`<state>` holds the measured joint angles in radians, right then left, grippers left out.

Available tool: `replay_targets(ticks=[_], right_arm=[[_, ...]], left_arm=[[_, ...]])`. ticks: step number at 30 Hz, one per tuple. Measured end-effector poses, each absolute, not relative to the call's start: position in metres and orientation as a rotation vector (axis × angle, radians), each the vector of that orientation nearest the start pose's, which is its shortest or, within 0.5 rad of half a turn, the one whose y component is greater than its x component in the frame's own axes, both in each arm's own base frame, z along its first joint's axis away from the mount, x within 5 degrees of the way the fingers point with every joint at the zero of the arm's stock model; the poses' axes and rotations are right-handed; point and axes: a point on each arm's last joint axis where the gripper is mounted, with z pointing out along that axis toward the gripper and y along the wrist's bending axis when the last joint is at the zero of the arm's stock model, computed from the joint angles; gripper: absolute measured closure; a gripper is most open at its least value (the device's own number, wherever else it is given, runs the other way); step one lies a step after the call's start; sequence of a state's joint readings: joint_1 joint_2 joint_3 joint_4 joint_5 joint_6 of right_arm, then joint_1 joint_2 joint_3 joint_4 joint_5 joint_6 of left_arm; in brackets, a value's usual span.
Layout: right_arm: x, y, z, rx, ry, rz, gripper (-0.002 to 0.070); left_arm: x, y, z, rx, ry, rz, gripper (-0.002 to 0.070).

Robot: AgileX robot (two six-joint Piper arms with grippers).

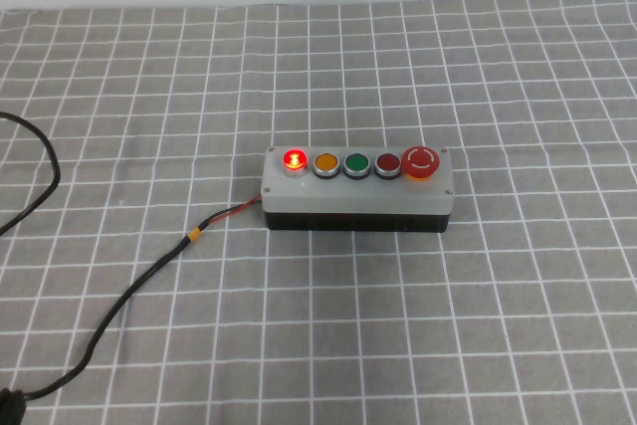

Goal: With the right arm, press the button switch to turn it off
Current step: Press the button to turn off

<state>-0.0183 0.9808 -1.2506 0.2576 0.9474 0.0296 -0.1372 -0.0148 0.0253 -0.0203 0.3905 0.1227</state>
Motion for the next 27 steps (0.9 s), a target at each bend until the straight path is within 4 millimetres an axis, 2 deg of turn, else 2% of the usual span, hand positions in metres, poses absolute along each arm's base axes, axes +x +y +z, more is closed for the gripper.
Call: replay_targets(ticks=[7,11,17,21,27], right_arm=[[0.215,0.040,0.421,-0.225,2.238,0.533,0.0692],[0.244,0.061,0.407,-0.332,2.350,0.529,0.0692],[0.279,0.125,0.385,-0.539,2.471,0.404,0.0692],[0.302,0.176,0.371,-0.652,2.488,0.415,0.0692],[0.334,0.240,0.354,-0.755,2.451,0.456,0.0692]], left_arm=[[0.051,-0.008,0.170,0.232,1.870,-0.030,0.0678],[0.051,-0.008,0.170,0.232,1.870,-0.030,0.0678],[0.051,-0.008,0.170,0.232,1.870,-0.030,0.0678],[0.051,-0.008,0.170,0.232,1.870,-0.030,0.0678],[0.051,-0.008,0.170,0.232,1.870,-0.030,0.0678]])
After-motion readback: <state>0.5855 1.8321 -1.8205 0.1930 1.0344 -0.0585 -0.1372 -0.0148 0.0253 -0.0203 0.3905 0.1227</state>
